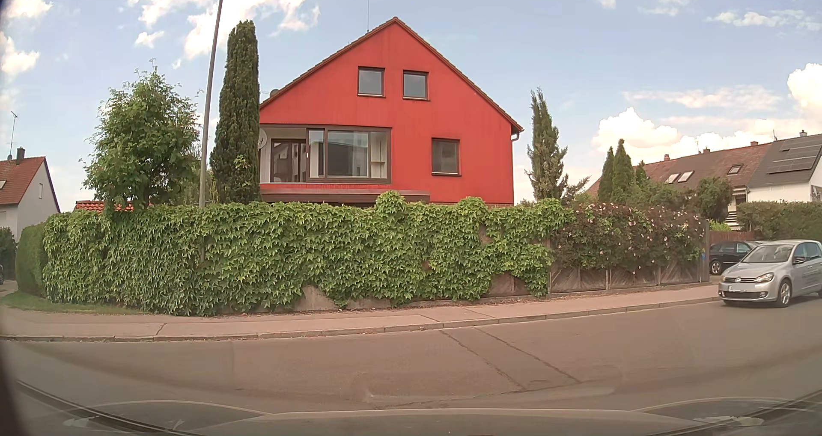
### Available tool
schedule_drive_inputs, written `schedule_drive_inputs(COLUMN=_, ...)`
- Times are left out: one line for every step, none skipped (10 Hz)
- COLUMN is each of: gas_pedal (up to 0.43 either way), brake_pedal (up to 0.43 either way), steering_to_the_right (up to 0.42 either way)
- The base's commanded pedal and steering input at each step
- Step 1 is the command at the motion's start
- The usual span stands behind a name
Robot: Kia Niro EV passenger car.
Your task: Follow the waypoints while adhering to traffic rules and regulations
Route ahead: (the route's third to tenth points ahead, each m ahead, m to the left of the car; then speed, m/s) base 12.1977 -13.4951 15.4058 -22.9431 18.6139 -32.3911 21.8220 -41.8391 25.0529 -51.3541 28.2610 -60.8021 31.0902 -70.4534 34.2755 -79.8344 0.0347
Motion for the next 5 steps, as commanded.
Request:
schedule_drive_inputs(gas_pedal=0.000, brake_pedal=0.683, steering_to_the_right=0.126)
schedule_drive_inputs(gas_pedal=0.000, brake_pedal=0.683, steering_to_the_right=0.124)
schedule_drive_inputs(gas_pedal=0.000, brake_pedal=0.683, steering_to_the_right=0.122)
schedule_drive_inputs(gas_pedal=0.000, brake_pedal=0.683, steering_to_the_right=0.121)
schedule_drive_inputs(gas_pedal=0.000, brake_pedal=0.683, steering_to_the_right=0.120)
